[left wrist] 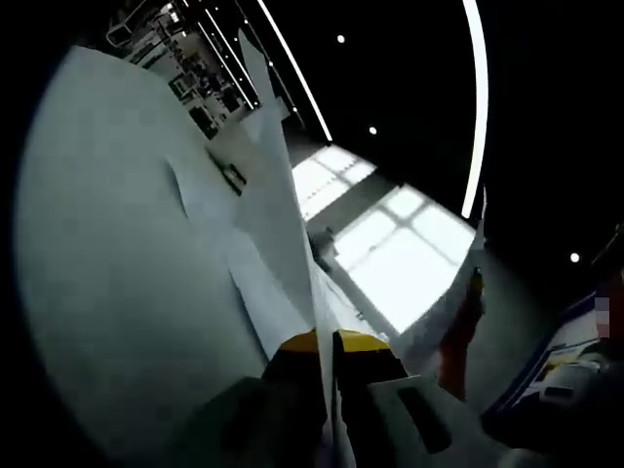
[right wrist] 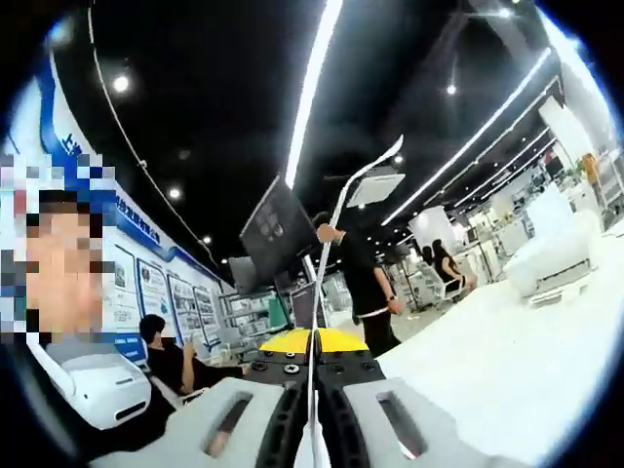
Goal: Organize the stack of printing papers by aligning and flattening the scattered papers on the table
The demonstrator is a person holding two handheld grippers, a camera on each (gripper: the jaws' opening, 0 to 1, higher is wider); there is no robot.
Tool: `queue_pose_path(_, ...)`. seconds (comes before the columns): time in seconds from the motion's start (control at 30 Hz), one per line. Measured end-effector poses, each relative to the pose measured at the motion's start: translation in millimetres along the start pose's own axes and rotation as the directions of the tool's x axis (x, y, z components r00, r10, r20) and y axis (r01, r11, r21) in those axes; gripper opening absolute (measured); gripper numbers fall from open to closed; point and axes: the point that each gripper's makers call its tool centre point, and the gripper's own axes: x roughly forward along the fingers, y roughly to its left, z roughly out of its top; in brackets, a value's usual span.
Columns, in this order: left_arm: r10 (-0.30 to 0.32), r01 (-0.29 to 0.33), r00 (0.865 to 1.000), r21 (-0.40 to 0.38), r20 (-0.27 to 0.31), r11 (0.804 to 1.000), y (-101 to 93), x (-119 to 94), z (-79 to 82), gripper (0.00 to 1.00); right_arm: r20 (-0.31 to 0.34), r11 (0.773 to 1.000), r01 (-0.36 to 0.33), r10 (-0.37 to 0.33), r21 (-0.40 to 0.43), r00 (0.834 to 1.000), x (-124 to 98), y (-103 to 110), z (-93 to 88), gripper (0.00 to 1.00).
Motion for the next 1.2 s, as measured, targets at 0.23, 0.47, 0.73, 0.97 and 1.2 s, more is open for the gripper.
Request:
queue_pose_path(0.23,0.0,0.0,1.0,0.002,-0.001,1.0,1.8,-1.1,1.5,0.06,-0.07,0.998,0.04,-0.036,0.053,0.997,13.8,-34.8,-37.9,0.0)
queue_pose_path(0.47,-0.006,0.006,1.0,0.001,-0.003,1.0,0.4,-1.6,1.1,0.06,-0.171,0.98,0.072,-0.041,0.184,0.984,27.1,-66.1,-90.5,0.0)
queue_pose_path(0.73,-0.019,0.019,1.0,0.0,0.0,1.0,-0.7,-3.2,2.7,0.06,-0.266,0.96,0.156,-0.091,0.234,0.96,32.8,-100.4,-131.2,0.0)
queue_pose_path(0.97,-0.035,0.035,0.999,0.021,-0.006,0.999,-1.3,-3.0,3.1,0.06,-0.337,0.951,0.207,-0.122,0.229,0.933,36.0,-116.1,-151.1,0.0)
queue_pose_path(1.2,-0.045,0.045,0.999,0.027,-0.009,0.999,-4.2,-2.2,1.7,0.07,-0.381,0.948,0.237,-0.143,0.212,0.914,38.2,-131.3,-160.7,0.0)
